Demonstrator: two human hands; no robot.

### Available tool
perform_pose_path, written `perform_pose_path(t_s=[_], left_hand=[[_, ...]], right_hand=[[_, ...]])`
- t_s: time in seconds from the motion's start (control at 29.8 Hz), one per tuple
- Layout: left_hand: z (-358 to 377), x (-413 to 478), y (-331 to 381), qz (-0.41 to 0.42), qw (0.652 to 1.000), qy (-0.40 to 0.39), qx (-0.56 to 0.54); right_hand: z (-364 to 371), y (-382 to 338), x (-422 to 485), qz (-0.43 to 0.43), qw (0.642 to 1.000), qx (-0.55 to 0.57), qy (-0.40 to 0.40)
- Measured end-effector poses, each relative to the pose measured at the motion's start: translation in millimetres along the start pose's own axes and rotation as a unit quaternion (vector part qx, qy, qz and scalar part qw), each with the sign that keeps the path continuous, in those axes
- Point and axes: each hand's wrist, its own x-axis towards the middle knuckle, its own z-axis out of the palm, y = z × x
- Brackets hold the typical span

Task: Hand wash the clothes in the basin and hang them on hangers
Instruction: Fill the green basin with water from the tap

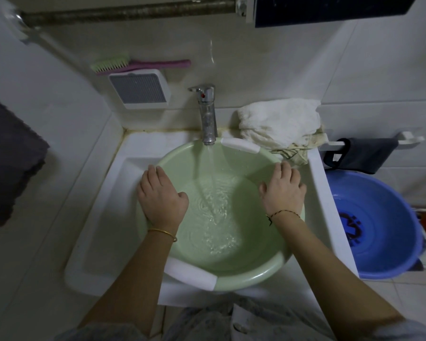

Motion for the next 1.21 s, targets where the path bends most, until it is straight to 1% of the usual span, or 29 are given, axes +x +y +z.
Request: perform_pose_path(t_s=[1.21], left_hand=[[-0.8,-0.2,1.2,0.002,1.0,0.0,0.0]], right_hand=[[-0.3,-0.3,-0.1,0.0,1.0,0.0,-0.003]])
